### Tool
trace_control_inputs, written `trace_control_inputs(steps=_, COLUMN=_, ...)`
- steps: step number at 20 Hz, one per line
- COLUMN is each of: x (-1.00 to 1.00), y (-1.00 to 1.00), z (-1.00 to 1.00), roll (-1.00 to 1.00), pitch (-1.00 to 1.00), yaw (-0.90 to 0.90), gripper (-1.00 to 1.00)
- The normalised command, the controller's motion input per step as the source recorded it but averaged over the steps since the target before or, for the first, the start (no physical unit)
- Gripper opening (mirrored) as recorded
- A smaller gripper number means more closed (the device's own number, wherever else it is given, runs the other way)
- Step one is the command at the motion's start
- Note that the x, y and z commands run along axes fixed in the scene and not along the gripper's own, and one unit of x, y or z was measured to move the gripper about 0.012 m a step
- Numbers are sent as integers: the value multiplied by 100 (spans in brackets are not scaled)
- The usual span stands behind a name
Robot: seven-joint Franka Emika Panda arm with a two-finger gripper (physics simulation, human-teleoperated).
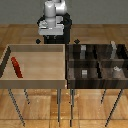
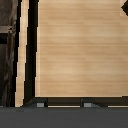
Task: Place the box of cereal into the appropriate compartment.
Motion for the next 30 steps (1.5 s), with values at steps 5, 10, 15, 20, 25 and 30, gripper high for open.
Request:
trace_control_inputs(steps=5, x=0, y=0, z=0, roll=0, pitch=0, yaw=0, gripper=100)
trace_control_inputs(steps=10, x=0, y=-60, z=0, roll=0, pitch=0, yaw=0, gripper=100)
trace_control_inputs(steps=15, x=0, y=-100, z=0, roll=0, pitch=0, yaw=0, gripper=100)
trace_control_inputs(steps=20, x=0, y=-100, z=0, roll=0, pitch=0, yaw=0, gripper=100)
trace_control_inputs(steps=25, x=0, y=-100, z=0, roll=0, pitch=0, yaw=0, gripper=100)
trace_control_inputs(steps=30, x=0, y=-100, z=0, roll=0, pitch=0, yaw=0, gripper=100)
